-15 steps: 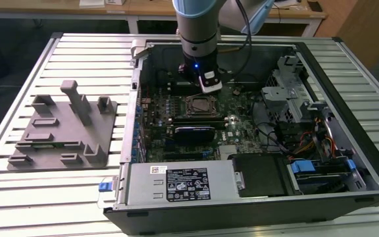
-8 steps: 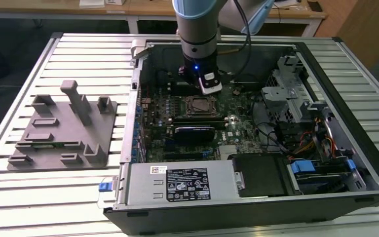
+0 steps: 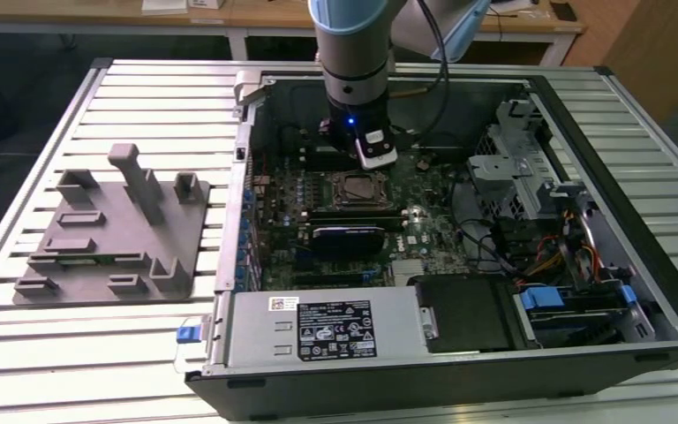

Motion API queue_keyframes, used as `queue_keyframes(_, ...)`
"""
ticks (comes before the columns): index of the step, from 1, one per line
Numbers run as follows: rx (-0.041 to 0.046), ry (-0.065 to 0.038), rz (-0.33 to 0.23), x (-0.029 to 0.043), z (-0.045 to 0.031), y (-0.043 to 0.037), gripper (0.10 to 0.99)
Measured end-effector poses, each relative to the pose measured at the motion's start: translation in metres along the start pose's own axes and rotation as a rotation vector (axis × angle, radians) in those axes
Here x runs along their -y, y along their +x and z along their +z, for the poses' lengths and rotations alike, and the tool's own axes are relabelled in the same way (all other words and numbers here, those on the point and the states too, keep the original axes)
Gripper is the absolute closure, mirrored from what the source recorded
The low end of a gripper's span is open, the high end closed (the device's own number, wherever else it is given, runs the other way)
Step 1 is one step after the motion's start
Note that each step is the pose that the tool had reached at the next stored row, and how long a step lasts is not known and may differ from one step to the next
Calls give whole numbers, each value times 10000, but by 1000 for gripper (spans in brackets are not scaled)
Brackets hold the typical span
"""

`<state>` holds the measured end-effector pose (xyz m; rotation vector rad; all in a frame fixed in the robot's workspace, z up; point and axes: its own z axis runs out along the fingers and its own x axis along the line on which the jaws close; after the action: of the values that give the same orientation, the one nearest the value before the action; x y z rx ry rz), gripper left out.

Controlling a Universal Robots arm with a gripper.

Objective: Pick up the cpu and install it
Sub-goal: 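Install the first cpu locking lever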

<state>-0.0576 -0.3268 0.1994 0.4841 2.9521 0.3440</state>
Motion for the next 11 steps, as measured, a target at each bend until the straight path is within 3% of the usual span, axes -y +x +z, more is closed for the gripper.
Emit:
queue_keyframes(5, -110, -40, -436, -7, 9, 3, 980)
queue_keyframes(11, -97, 39, -492, -19, 20, 9, 980)
